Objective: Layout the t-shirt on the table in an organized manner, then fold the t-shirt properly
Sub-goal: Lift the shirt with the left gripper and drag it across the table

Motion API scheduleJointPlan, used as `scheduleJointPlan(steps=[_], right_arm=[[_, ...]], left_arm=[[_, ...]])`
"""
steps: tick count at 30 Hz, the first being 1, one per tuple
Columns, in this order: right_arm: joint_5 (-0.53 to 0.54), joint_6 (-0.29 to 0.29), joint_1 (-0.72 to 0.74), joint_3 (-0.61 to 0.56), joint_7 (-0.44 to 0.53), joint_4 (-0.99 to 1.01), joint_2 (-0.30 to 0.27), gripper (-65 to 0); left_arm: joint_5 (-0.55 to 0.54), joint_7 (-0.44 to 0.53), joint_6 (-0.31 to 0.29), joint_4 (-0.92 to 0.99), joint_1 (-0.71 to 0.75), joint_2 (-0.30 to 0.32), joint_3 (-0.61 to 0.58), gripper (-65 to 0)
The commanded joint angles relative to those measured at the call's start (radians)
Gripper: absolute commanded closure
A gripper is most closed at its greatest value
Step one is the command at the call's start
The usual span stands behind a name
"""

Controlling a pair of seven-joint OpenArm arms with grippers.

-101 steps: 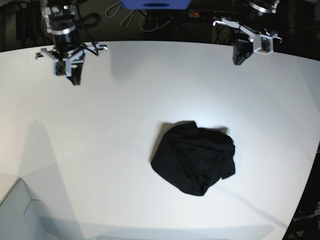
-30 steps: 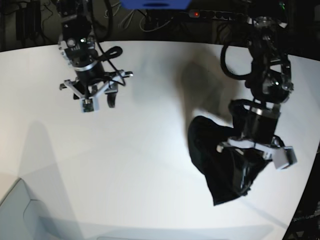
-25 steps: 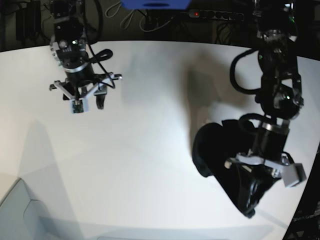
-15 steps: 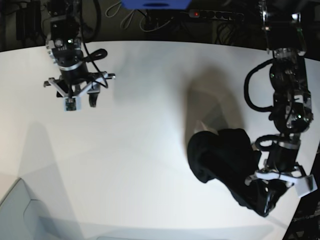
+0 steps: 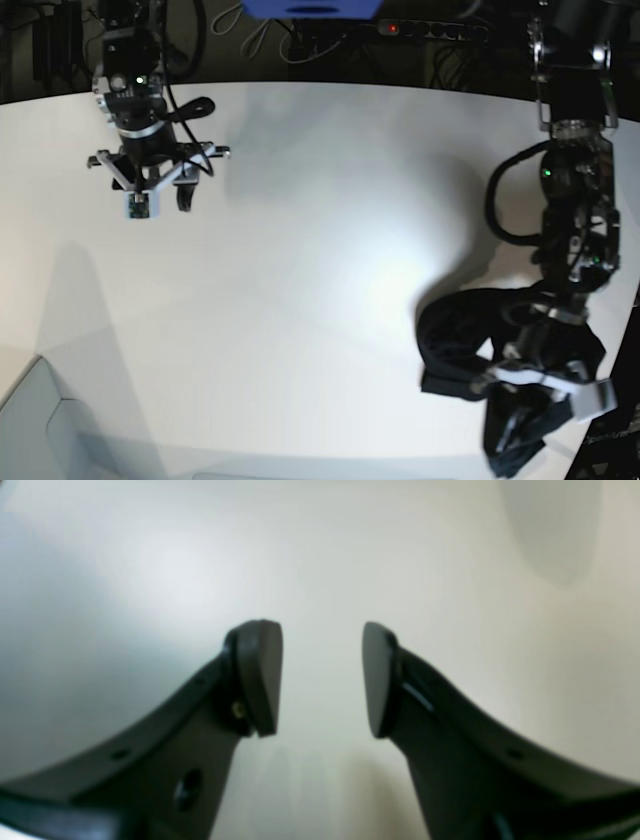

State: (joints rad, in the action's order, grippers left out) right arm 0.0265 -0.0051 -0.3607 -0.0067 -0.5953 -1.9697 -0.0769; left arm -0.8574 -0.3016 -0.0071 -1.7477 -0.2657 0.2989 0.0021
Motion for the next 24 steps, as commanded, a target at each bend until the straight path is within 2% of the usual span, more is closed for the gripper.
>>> scheduleJointPlan(steps=[1,7,10,12,15,20,22,24], right_arm=[[-0.004,0.0,0.005,0.003,0.024,-0.018,-0.004,-27.3],[-0.004,0.0,0.005,0.046,0.024,-0.016,-0.004,-27.3],[-0.003,0.0,-0.019,0.07,0.024,-0.018,-0.004,-27.3],[-0.003,0.0,-0.025,0.084,0.024,-0.018,-0.007,-27.3],[-0.001,0.0,-0.028,0.096,0.024,-0.018,-0.007,-27.3],[0.0,0.0,-0.042,0.109,0.024,-0.018,-0.005,-27.3],[0.0,0.0,-0.042,0.109,0.024,-0.018,-0.007,-27.3],[0.0,0.0,-0.041,0.109,0.024,-0.018,-0.007,-27.3]], left_arm=[[0.007,0.012,-0.004,-0.001,-0.019,-0.016,-0.034,-0.4],[0.201,0.012,-0.006,0.085,-0.077,-0.163,-0.37,-0.9],[0.295,0.012,-0.003,0.124,-0.077,-0.209,-0.511,-6.5],[0.327,0.012,0.0,0.144,-0.076,-0.231,-0.568,-12.8],[0.344,0.012,-0.001,0.19,-0.068,-0.249,-0.612,-25.8],[0.344,0.02,-0.004,0.213,-0.057,-0.257,-0.623,-52.9],[0.34,0.022,-0.004,0.208,-0.06,-0.247,-0.617,-60.3],[0.34,0.022,-0.004,0.206,-0.059,-0.234,-0.563,-64.3]])
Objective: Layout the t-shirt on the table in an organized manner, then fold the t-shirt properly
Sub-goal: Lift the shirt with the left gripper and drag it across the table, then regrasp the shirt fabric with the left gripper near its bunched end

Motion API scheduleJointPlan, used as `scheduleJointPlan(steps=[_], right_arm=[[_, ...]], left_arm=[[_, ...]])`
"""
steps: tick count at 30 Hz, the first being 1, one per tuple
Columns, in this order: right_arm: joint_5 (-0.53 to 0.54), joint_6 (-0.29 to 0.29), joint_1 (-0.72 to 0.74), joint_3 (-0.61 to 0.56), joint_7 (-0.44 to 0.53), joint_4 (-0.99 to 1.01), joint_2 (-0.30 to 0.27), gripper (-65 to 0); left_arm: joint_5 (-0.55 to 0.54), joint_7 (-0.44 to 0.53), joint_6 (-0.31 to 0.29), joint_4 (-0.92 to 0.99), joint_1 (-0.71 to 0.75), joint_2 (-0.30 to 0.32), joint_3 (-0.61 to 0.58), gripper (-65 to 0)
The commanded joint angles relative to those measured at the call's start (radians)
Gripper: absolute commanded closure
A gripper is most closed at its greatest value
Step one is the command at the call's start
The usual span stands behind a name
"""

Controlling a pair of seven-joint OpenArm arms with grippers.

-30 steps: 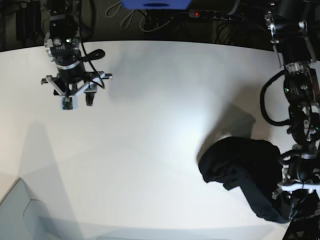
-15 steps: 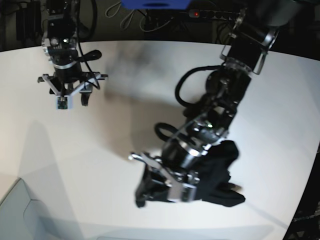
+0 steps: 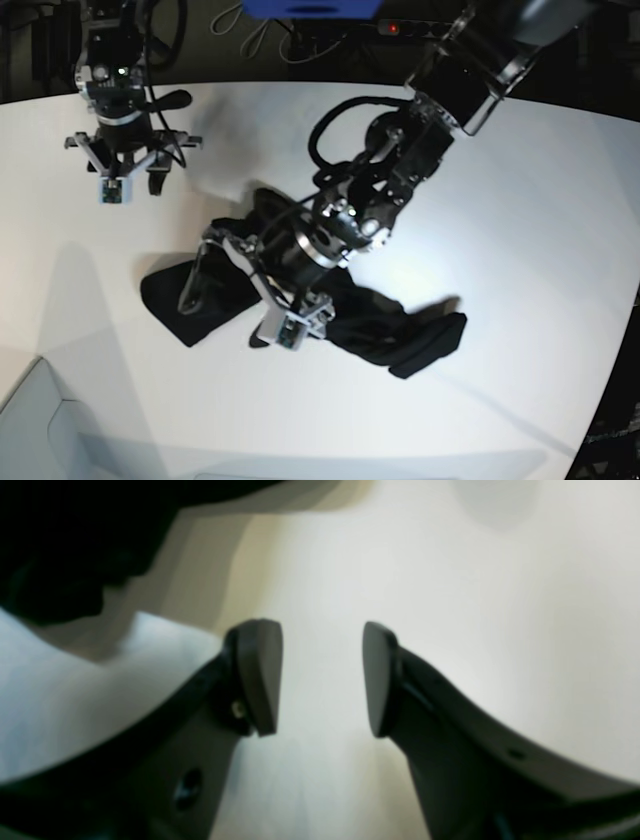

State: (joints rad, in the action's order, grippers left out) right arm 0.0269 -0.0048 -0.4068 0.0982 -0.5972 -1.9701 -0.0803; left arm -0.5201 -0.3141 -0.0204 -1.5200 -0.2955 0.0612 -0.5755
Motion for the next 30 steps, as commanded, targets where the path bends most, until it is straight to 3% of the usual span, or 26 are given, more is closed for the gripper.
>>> scheduleJointPlan(steps=[1,8,15,22,30], right_arm=[[0.0,-0.001,0.006,0.004,0.026,-0.018,-0.003,-27.3],[0.0,-0.001,0.007,0.004,0.026,-0.018,-0.005,-27.3],[0.001,-0.001,0.012,-0.001,0.029,-0.018,-0.005,-27.3],[0.001,-0.001,0.029,-0.004,0.026,-0.016,-0.002,-27.3],[0.001,-0.001,0.033,-0.004,0.026,-0.016,-0.002,-27.3]], left_arm=[[0.002,0.034,0.009,-0.023,-0.026,0.009,0.05,-65.0],[0.001,0.034,0.009,-0.023,0.046,0.101,0.392,-65.0],[0.004,0.03,0.012,0.174,0.068,0.116,0.648,-65.0],[0.008,0.034,0.01,0.448,0.0,0.104,0.679,-65.0],[0.012,0.034,0.009,0.546,-0.069,0.096,0.677,-65.0]])
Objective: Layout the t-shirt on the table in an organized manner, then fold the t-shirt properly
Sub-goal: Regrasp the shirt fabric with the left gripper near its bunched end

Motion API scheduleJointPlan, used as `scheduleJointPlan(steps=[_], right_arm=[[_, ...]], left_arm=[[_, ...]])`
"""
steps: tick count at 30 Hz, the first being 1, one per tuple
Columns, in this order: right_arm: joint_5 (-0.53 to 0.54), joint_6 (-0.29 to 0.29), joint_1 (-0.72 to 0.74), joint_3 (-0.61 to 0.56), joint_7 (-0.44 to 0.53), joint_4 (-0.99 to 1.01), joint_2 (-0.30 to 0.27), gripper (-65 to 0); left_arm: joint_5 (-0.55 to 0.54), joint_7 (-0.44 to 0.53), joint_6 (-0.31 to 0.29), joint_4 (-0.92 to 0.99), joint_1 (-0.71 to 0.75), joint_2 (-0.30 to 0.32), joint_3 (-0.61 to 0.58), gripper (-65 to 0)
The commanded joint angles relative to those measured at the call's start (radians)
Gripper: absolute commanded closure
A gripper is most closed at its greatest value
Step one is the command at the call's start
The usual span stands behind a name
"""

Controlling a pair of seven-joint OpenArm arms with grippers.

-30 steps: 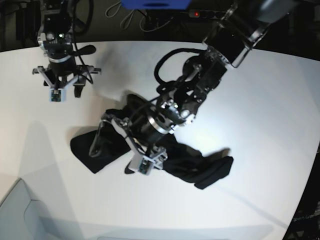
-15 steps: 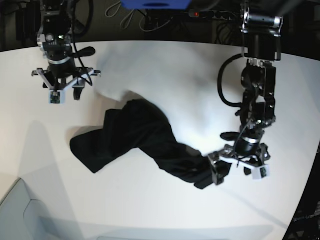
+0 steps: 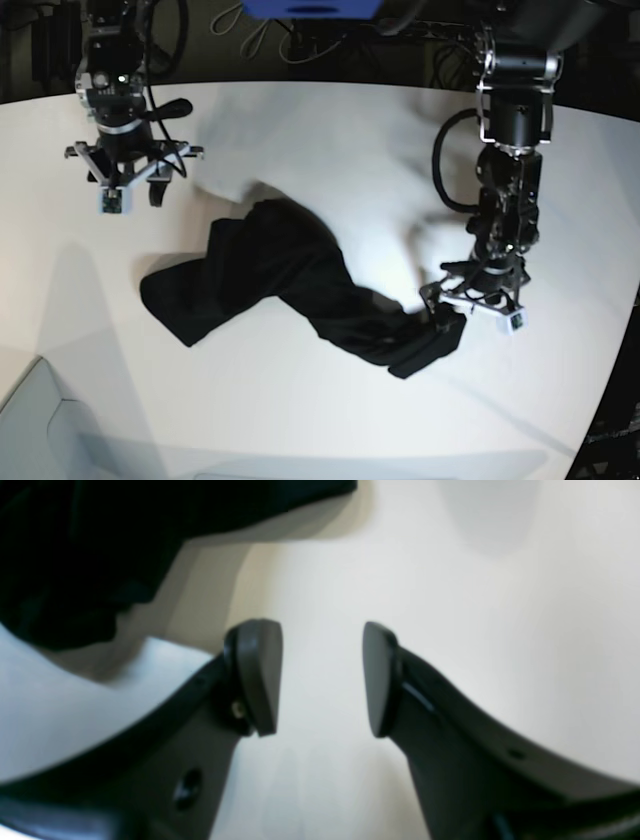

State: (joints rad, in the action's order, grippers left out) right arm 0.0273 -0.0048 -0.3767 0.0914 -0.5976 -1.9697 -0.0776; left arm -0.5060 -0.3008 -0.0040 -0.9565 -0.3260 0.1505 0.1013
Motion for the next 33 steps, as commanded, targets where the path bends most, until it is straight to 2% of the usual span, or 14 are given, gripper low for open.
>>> scheduleJointPlan(steps=[1,7,11,17,19,22,25,29,30,31,33], right_arm=[[0.001,-0.001,0.003,0.003,0.026,-0.016,-0.004,-27.3],[0.001,-0.001,0.003,0.003,0.026,-0.016,-0.004,-27.3],[0.001,-0.001,0.003,0.003,0.026,-0.016,-0.008,-27.3],[0.001,-0.001,0.003,0.003,0.026,-0.016,-0.008,-27.3],[0.001,-0.001,0.003,0.003,0.026,-0.016,-0.008,-27.3],[0.0,-0.001,0.003,0.003,0.026,-0.016,-0.008,-27.3],[-0.002,-0.001,0.003,0.003,0.026,-0.016,-0.008,-27.3],[-0.002,-0.001,0.003,0.003,0.026,-0.016,-0.008,-27.3],[-0.002,-0.001,0.003,0.003,0.026,-0.016,-0.008,-27.3],[-0.002,-0.001,0.003,0.005,0.026,-0.016,-0.008,-27.3],[-0.002,-0.001,0.003,0.006,0.026,-0.009,-0.008,-27.3]], left_arm=[[-0.003,0.021,-0.008,0.003,-0.052,0.004,0.001,-65.0],[-0.003,0.022,-0.008,0.116,-0.118,-0.019,-0.005,-65.0],[-0.004,0.025,-0.008,0.104,-0.123,-0.018,-0.084,-65.0],[-0.004,0.159,-0.008,0.113,-0.123,-0.016,-0.183,-65.0],[-0.004,0.177,-0.008,0.113,-0.123,-0.012,-0.22,-63.8],[-0.004,0.179,-0.008,0.113,-0.124,-0.012,-0.234,-55.8],[-0.004,0.179,-0.008,0.113,-0.134,-0.015,-0.234,-42.2],[-0.01,0.179,-0.008,0.143,-0.152,-0.018,-0.229,-14.9],[-0.012,0.179,-0.003,0.144,-0.157,-0.019,-0.229,-4.9],[-0.012,0.179,0.0,0.143,-0.164,-0.019,-0.229,0.0],[-0.013,0.177,0.0,0.121,-0.167,-0.016,-0.229,-2.3]])
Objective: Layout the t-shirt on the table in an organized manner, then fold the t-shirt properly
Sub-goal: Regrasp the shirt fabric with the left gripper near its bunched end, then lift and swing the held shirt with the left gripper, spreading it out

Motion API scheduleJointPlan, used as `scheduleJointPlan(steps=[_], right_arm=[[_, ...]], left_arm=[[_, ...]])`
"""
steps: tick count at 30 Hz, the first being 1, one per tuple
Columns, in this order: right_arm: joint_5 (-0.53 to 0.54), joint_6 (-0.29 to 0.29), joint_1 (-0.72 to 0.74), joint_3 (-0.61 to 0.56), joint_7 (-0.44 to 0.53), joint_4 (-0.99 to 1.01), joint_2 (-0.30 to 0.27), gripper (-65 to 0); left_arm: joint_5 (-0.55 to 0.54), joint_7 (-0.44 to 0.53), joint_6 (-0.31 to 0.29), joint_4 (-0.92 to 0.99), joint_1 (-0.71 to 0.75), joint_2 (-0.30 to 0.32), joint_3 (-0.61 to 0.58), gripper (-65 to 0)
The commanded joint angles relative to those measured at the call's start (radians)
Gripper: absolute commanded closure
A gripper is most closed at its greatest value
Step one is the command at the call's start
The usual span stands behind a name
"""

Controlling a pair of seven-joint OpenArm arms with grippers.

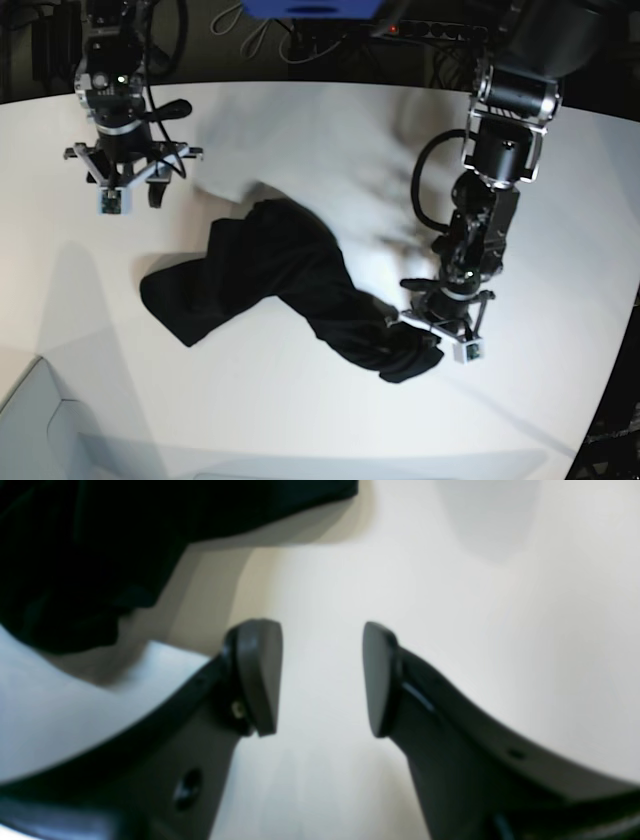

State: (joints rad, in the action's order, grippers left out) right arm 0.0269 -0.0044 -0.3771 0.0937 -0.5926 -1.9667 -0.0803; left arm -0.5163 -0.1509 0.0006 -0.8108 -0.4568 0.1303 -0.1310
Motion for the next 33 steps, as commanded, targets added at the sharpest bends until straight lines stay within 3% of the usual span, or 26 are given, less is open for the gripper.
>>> scheduleJointPlan(steps=[1,7,14,21,33], right_arm=[[-0.003,-0.001,0.003,0.004,0.021,-0.009,-0.005,-27.3],[-0.003,-0.001,0.005,0.005,0.023,-0.001,-0.006,-27.3],[-0.003,-0.001,0.008,0.005,0.03,-0.009,-0.019,-27.3],[-0.003,-0.001,0.019,0.005,0.03,-0.009,-0.014,-27.3],[-0.003,-0.001,0.042,0.007,0.032,-0.006,-0.013,-27.3]], left_arm=[[-0.003,0.026,-0.004,-0.054,-0.035,0.009,0.004,-2.3],[-0.04,0.023,-0.003,-0.48,0.072,0.078,0.026,-0.4],[-0.029,0.02,-0.003,-0.781,0.103,0.119,0.054,-0.4],[-0.038,-0.146,-0.001,-0.727,-0.033,0.113,0.083,-0.4],[-0.04,-0.16,-0.001,-0.882,-0.244,0.113,0.078,-0.3]])
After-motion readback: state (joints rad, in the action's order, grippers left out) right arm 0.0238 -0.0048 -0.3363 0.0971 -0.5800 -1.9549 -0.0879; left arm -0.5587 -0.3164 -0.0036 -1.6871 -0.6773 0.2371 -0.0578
